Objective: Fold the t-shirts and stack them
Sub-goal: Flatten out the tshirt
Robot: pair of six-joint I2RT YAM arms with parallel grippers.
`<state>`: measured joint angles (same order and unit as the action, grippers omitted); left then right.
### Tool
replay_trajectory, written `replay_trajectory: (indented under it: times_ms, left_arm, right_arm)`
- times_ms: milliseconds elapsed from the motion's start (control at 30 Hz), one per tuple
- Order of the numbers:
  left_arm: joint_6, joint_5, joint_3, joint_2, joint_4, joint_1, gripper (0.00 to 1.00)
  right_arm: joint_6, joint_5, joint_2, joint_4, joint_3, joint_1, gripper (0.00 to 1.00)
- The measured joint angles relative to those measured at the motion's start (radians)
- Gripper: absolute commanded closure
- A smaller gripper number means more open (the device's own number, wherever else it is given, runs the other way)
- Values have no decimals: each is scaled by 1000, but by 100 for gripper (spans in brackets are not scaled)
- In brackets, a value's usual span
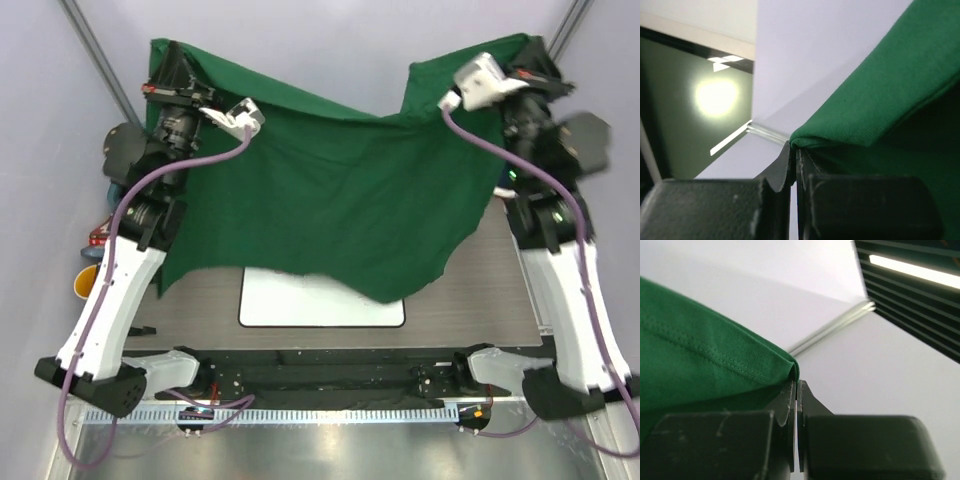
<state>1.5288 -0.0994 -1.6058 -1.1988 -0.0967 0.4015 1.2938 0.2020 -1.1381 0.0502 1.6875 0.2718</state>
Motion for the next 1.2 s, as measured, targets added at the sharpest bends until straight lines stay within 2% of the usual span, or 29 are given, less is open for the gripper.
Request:
replay_trajectory:
  times_ms: [167, 333, 400, 567, 633, 733, 767, 833, 867, 1067, 1200]
  left_arm:
    - [-2, 39, 4, -139, 113, -80, 100]
    - [-11, 94, -145, -418, 274, -173, 100]
    - [-11, 103, -212, -529, 304, -201, 100]
    - [-7, 66, -448, -784, 206, -217, 100]
    - [-16, 30, -671, -935, 141, -212, 100]
    - [-38, -12, -868, -1028, 43, -203, 99]
    - [-42, -18, -870, -1022, 2, -200, 100]
    - [-56, -24, -819, -958, -96, -196, 99]
    - [-65, -25, -740, -896, -152, -194, 100]
    - [-116, -39, -138, -443, -399, -176, 100]
    - [-152, -50, 280, -245, -489, -176, 100]
  right_arm:
    - [-6, -10, -226, -43, 4, -39, 99]
    - [-11, -23, -507, -39, 103, -109, 99]
    - [-10, -29, -618, -37, 193, -135, 99]
    - [20, -26, -845, -97, 488, -168, 99]
    - [46, -23, -945, -106, 710, -171, 99]
    - [68, -39, -962, -120, 848, -169, 99]
    - [74, -51, -932, -134, 849, -169, 99]
    - [87, -76, -827, -162, 755, -168, 99]
    - [91, -90, -752, -175, 679, -168, 99]
    - [80, -143, -298, -262, 143, -167, 99]
    - [40, -182, -109, -237, -203, -155, 99]
